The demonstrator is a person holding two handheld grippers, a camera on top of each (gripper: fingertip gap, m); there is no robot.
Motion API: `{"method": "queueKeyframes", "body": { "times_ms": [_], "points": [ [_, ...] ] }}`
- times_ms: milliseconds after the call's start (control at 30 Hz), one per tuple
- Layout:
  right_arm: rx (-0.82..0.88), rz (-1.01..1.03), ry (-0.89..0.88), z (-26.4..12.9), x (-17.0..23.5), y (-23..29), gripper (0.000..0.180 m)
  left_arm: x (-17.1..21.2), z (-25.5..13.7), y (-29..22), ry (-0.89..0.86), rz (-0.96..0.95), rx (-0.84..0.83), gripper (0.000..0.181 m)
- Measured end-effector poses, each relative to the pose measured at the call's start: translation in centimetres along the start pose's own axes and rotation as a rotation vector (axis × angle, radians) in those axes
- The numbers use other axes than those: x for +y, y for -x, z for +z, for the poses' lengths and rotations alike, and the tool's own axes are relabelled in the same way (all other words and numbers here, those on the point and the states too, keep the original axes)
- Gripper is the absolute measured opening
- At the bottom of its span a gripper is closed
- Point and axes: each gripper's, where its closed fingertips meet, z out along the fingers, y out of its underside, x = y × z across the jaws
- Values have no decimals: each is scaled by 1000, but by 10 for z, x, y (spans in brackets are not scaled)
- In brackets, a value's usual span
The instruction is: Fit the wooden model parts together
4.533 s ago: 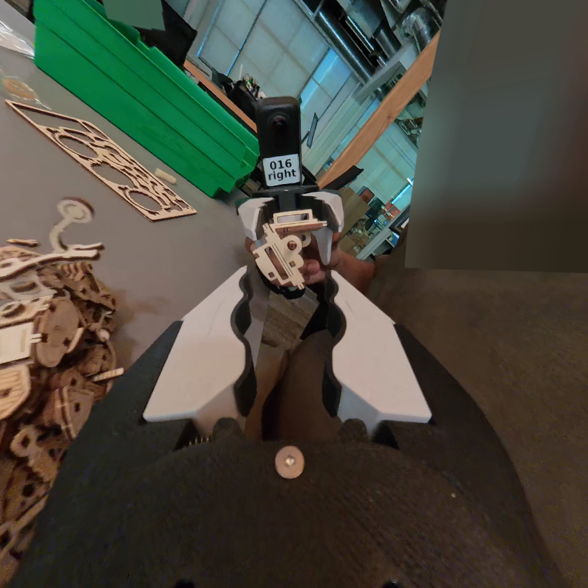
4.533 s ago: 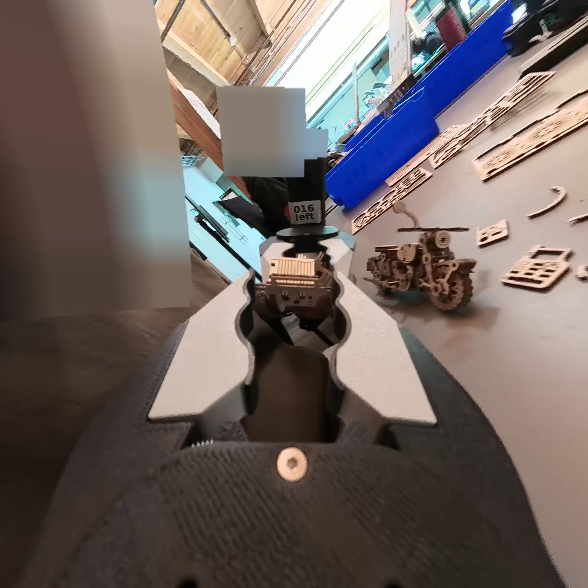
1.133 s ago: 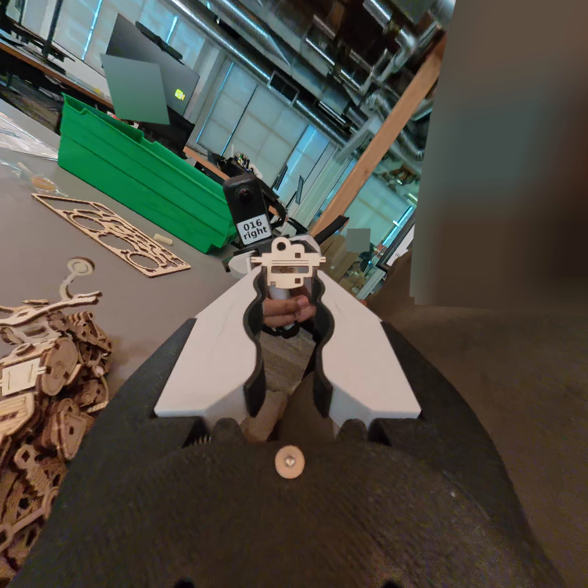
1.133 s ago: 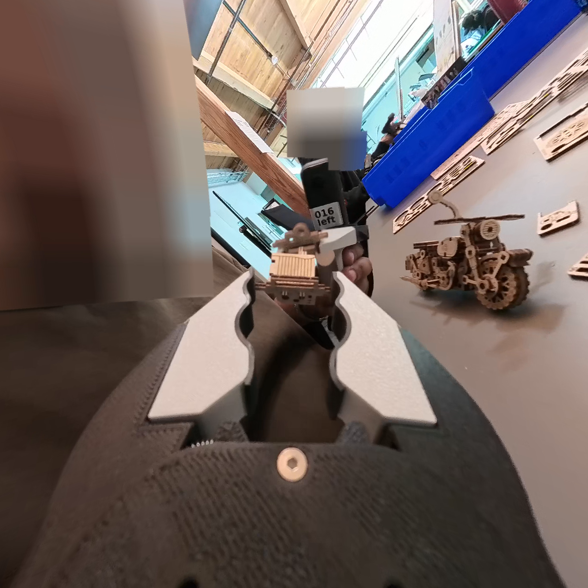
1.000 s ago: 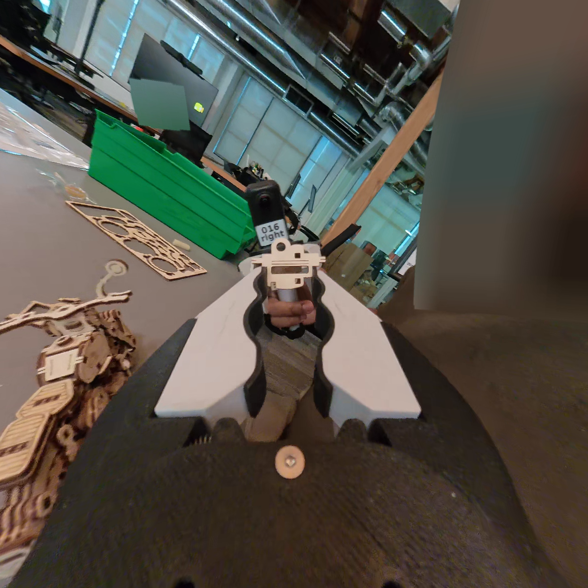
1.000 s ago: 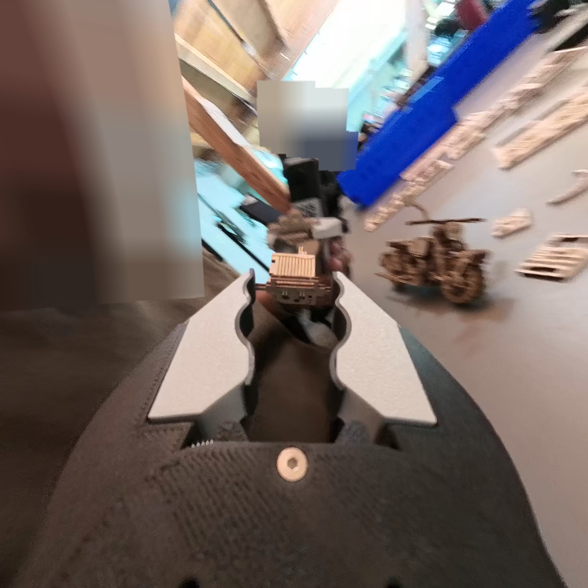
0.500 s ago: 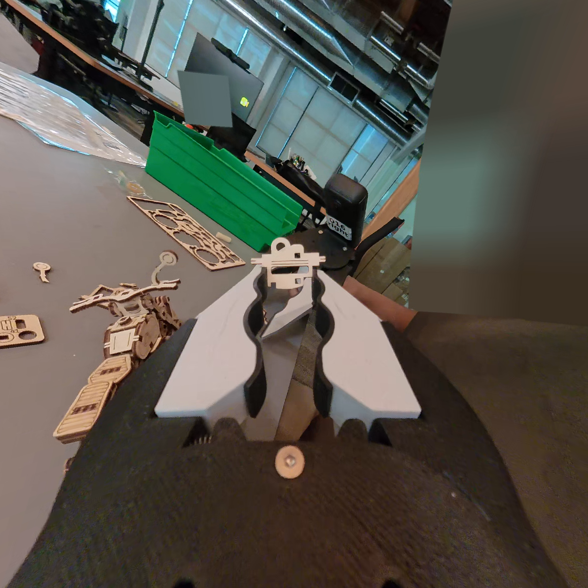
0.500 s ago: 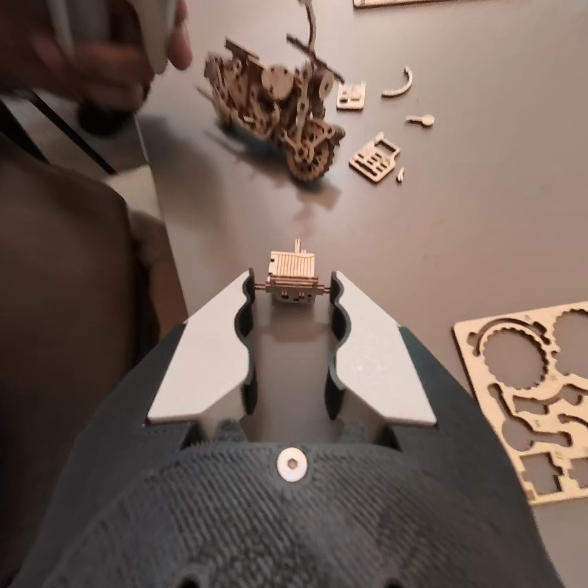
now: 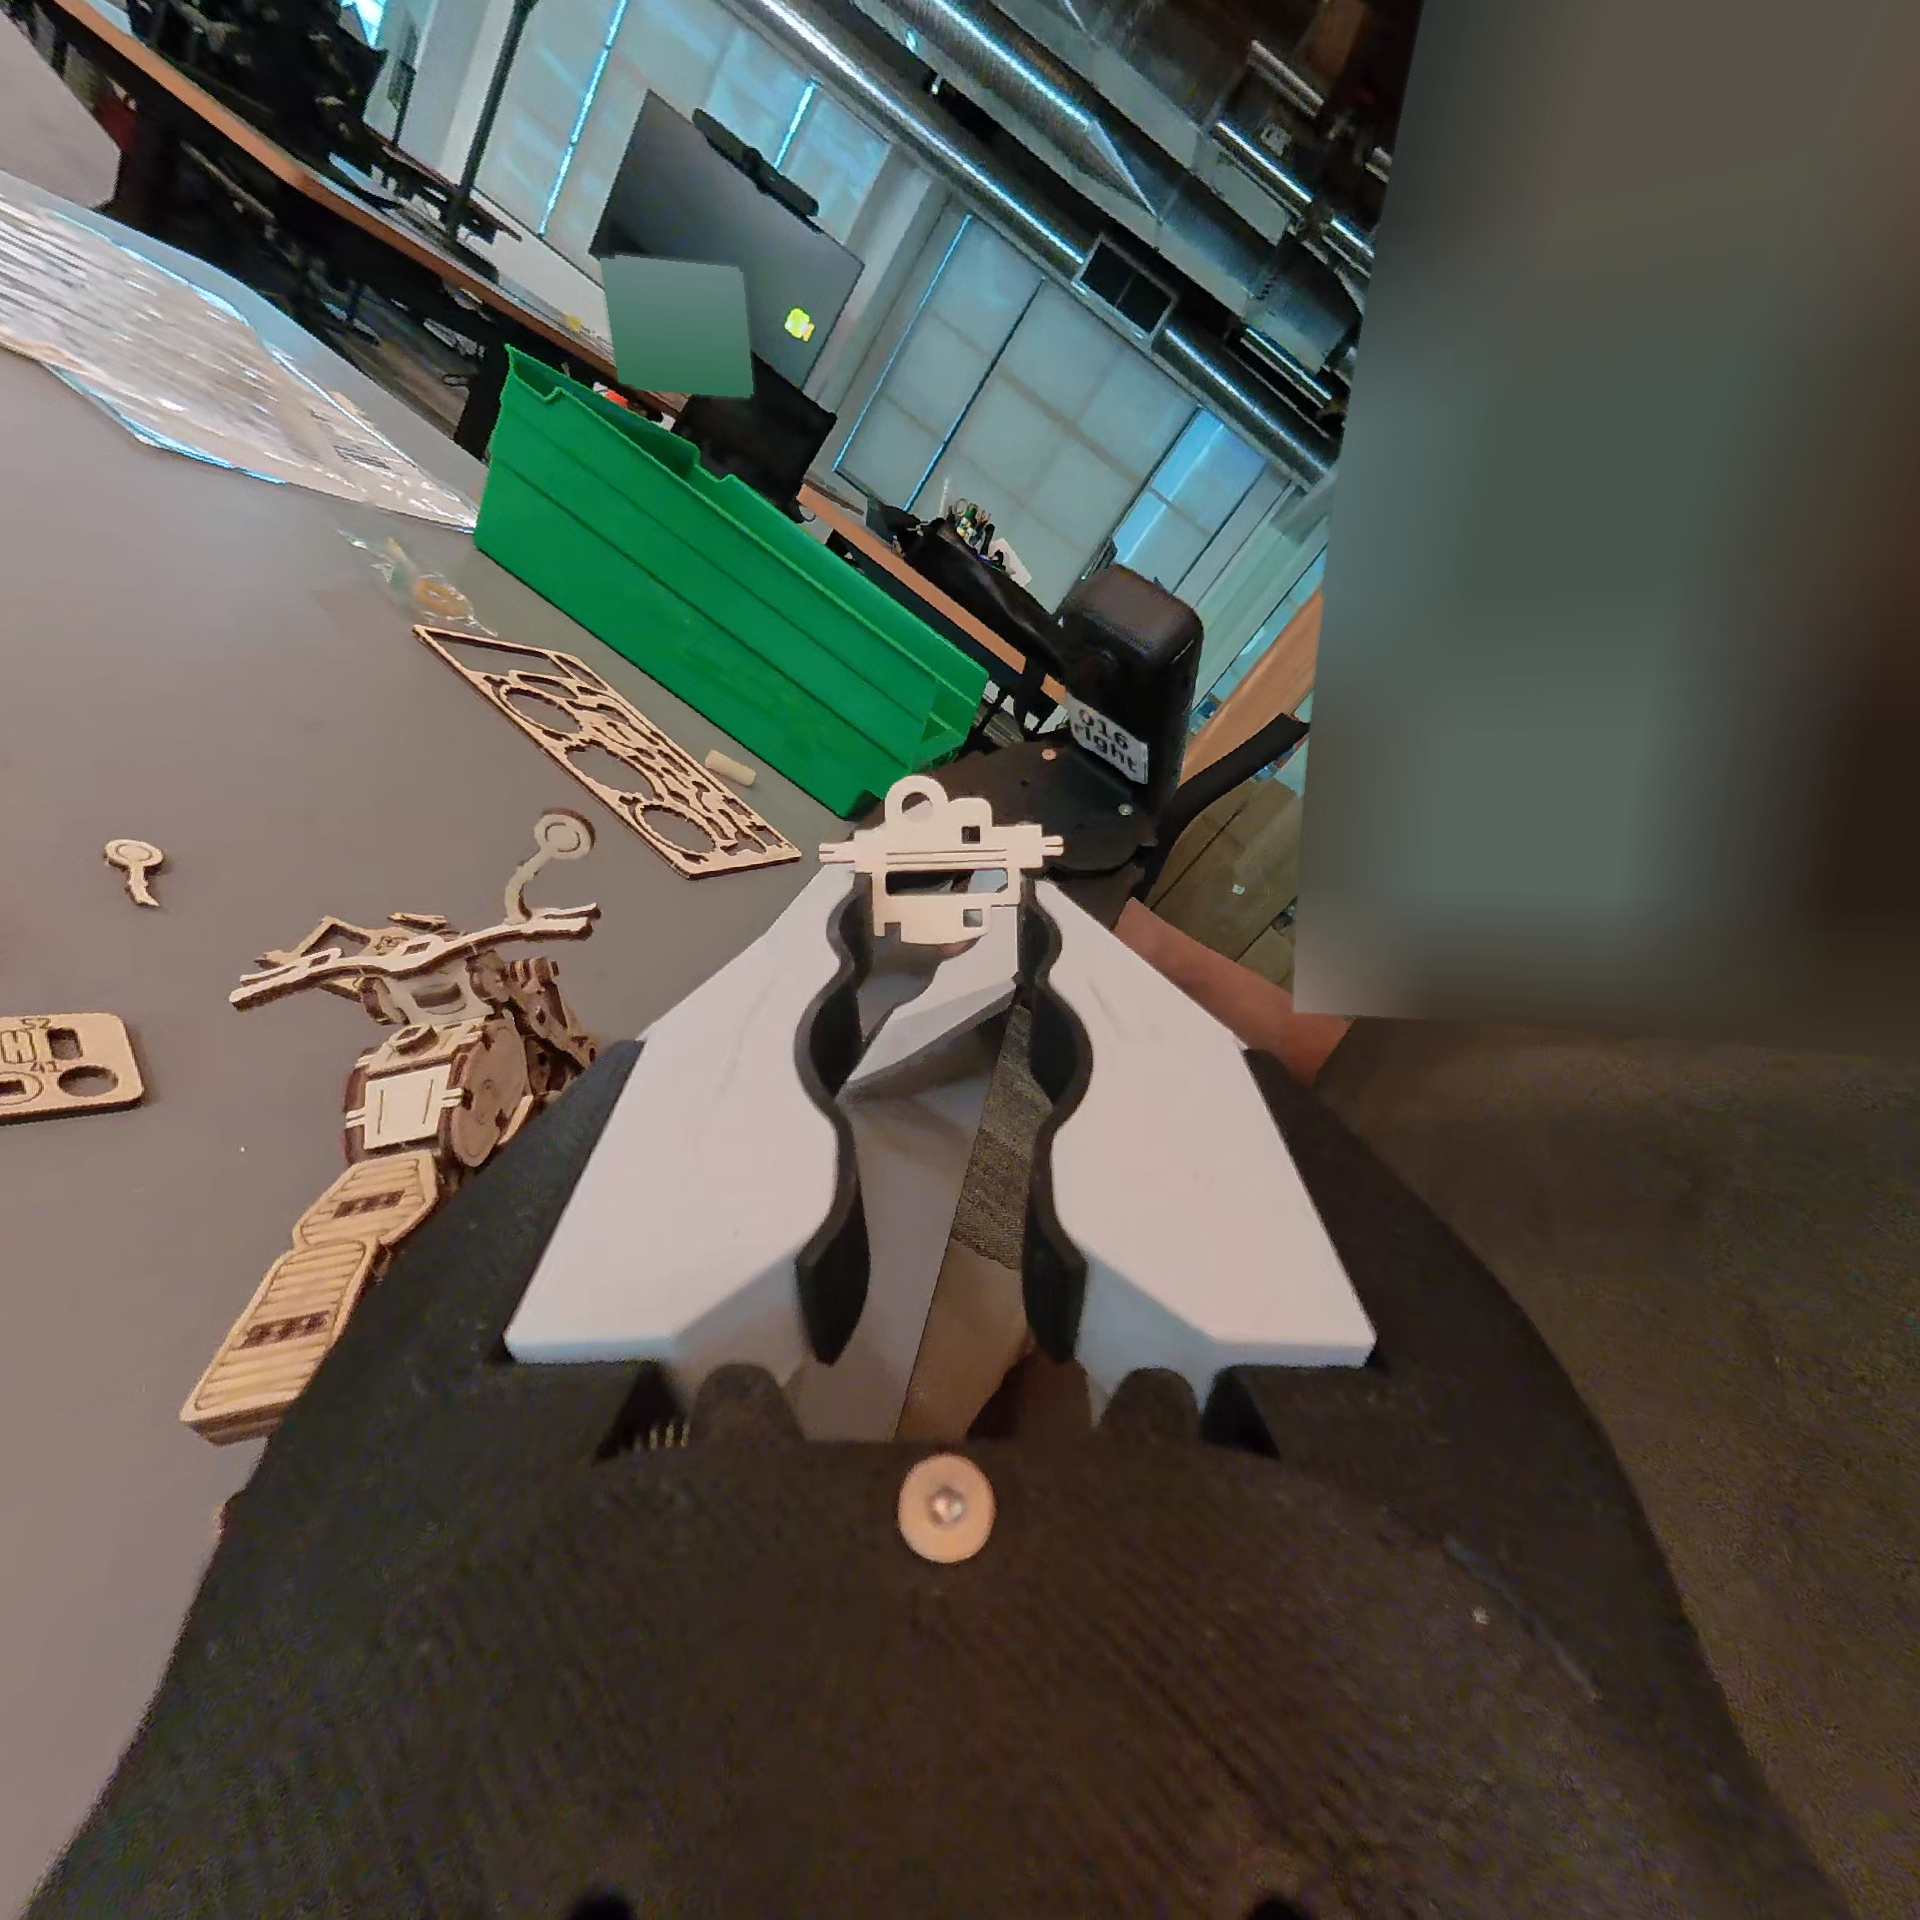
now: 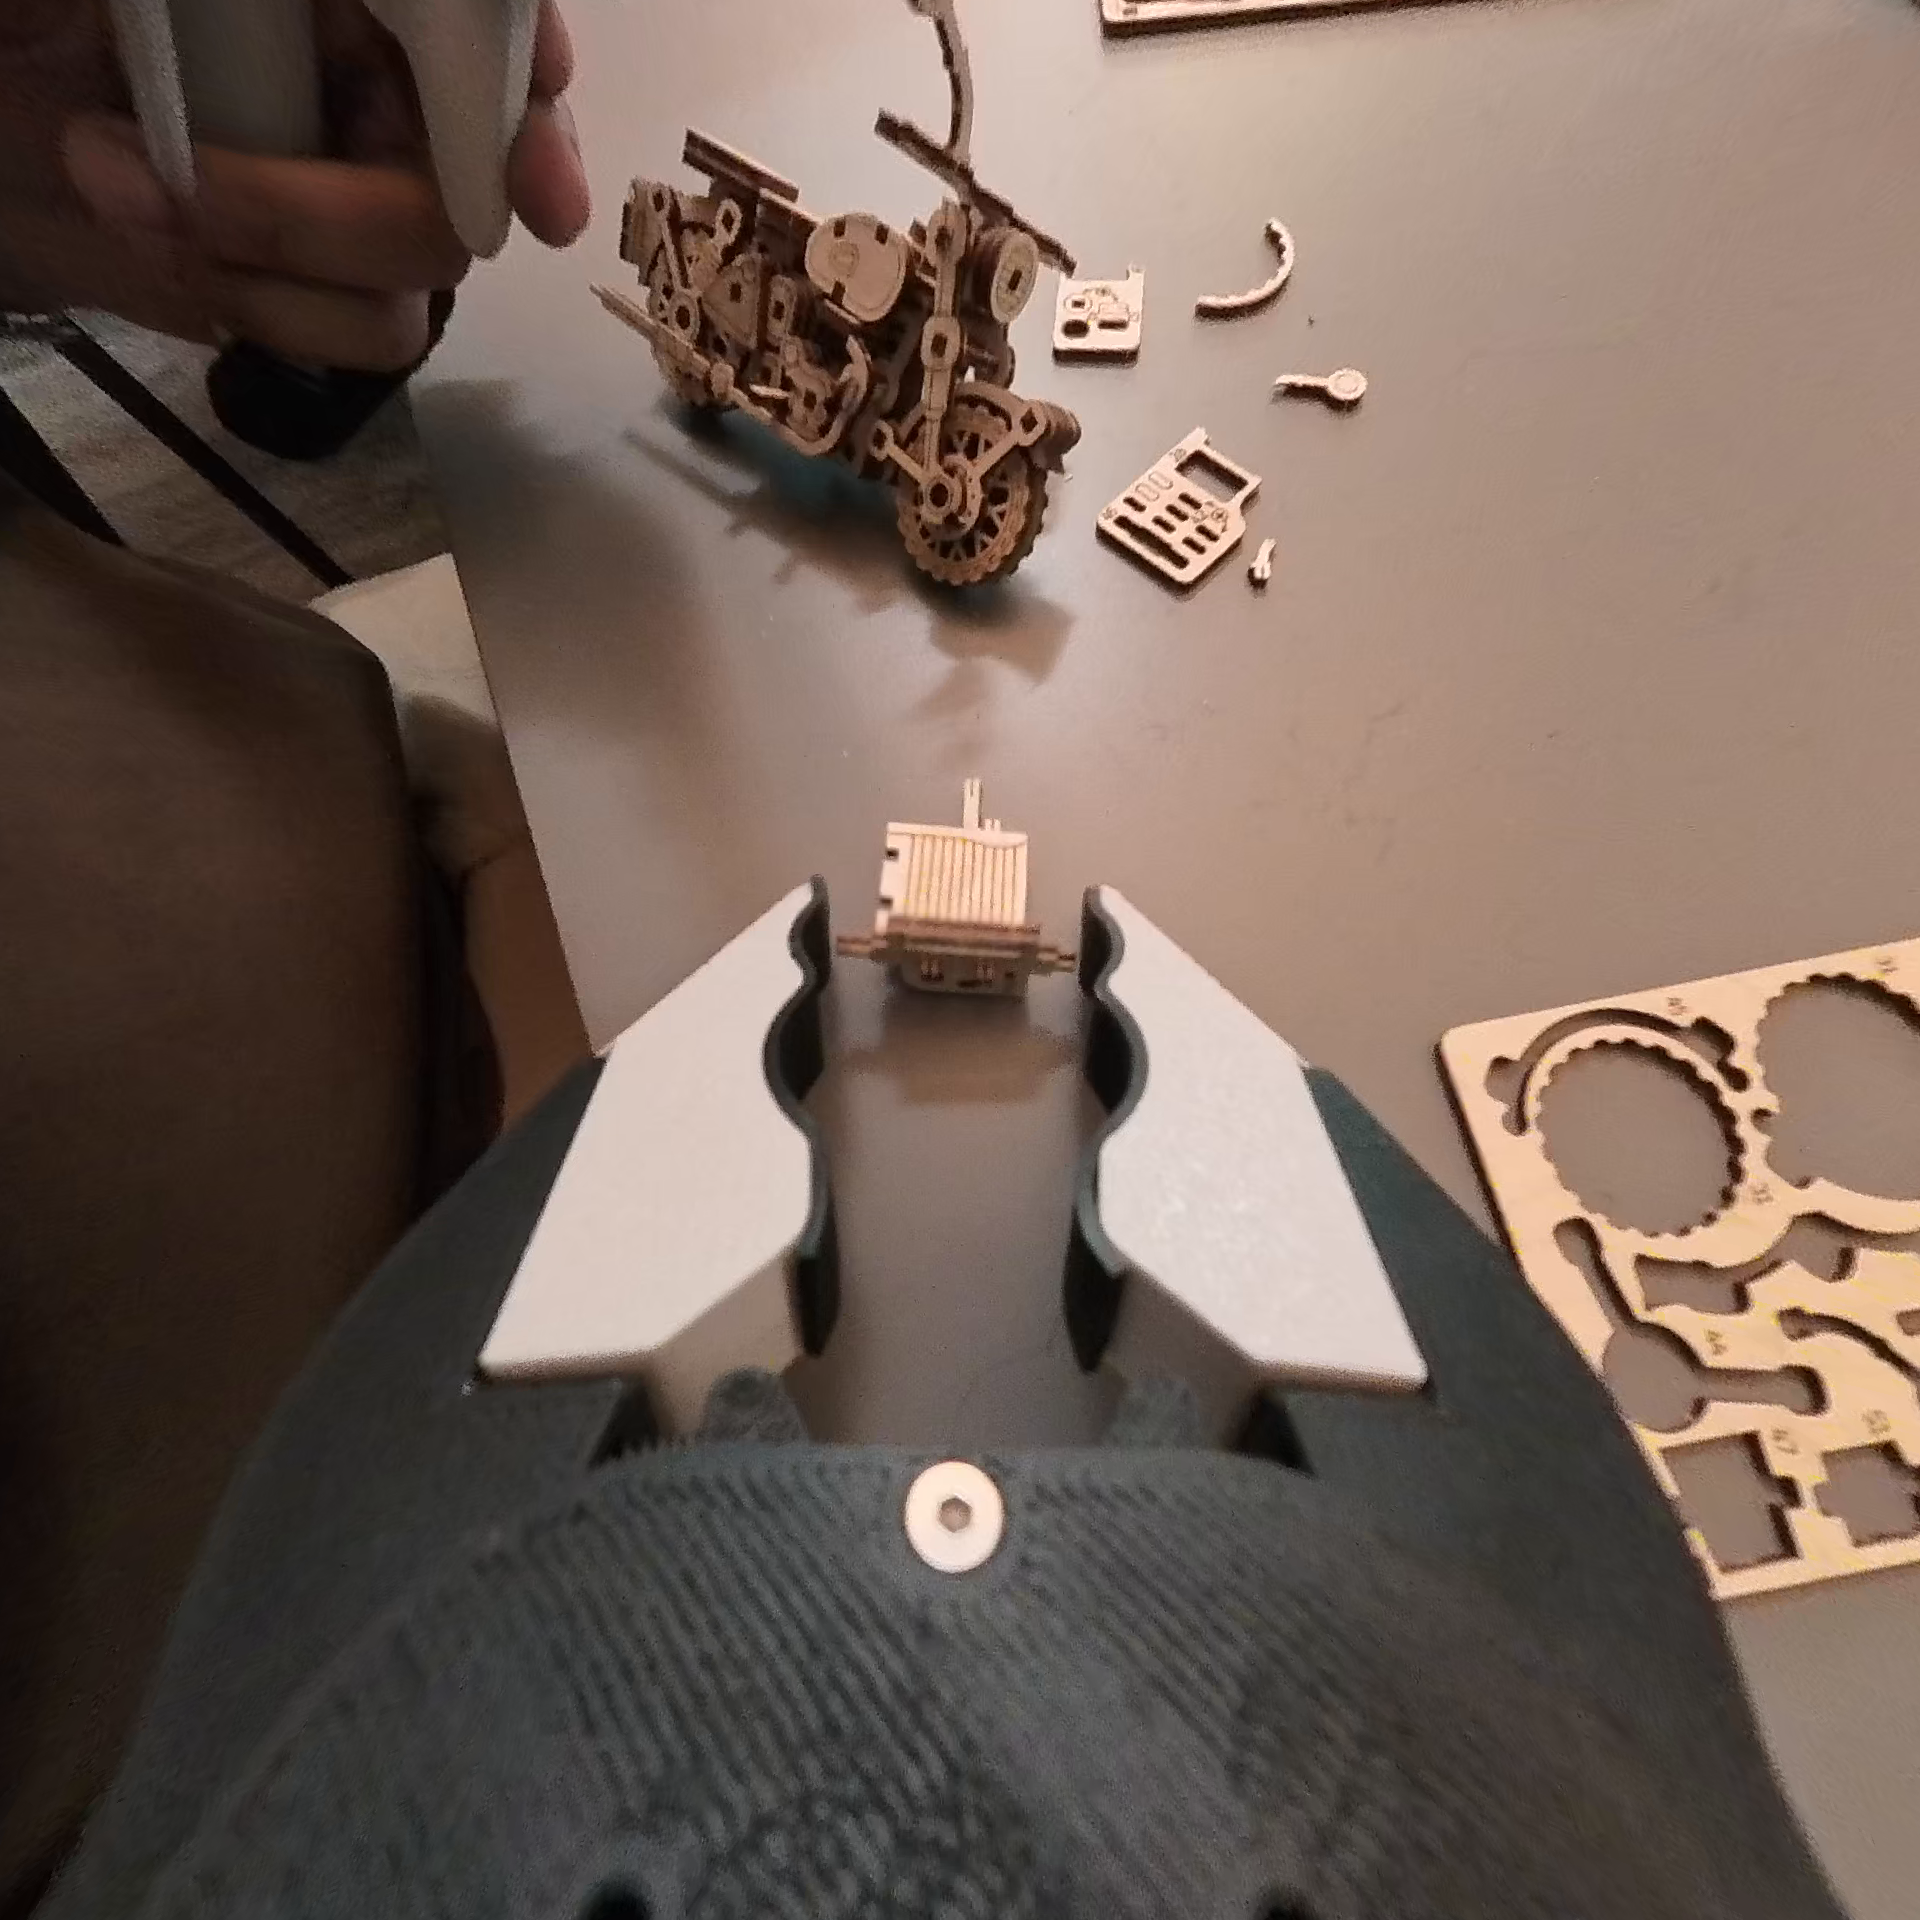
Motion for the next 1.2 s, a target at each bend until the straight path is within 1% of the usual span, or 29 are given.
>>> {"method": "queueKeyframes", "body": {
  "times_ms": [233, 467, 600, 767, 900, 1000, 1067, 1133, 1200],
  "points": [
    [-50, 87, -86, -9, -12, -1, 57, -1, -1, 0, -6, -17, 8, 25],
    [-28, 132, -288, -32, -42, -8, 58, -2, -1, -1, -16, -26, 18, 25],
    [-5, 164, -366, -39, -51, -14, 59, -4, -1, 0, -27, -72, 38, 25],
    [-8, 162, -352, -36, -49, -12, 59, -6, -1, 0, -42, -172, 88, 25],
    [-20, 159, -345, -33, -48, -9, 57, -10, -3, 1, -61, -179, 96, 25],
    [-29, 170, -354, -33, -48, -10, 55, -24, -10, -3, -128, -167, 139, 26],
    [-28, 183, -365, -34, -48, -13, 53, -44, -23, -10, -227, -166, 201, 25],
    [-28, 202, -381, -37, -49, -17, 52, -57, -38, 1, -282, -148, 154, 25],
    [-33, 227, -399, -39, -49, -20, 52, -69, -54, 19, -303, -101, 55, 25]
  ]
}}
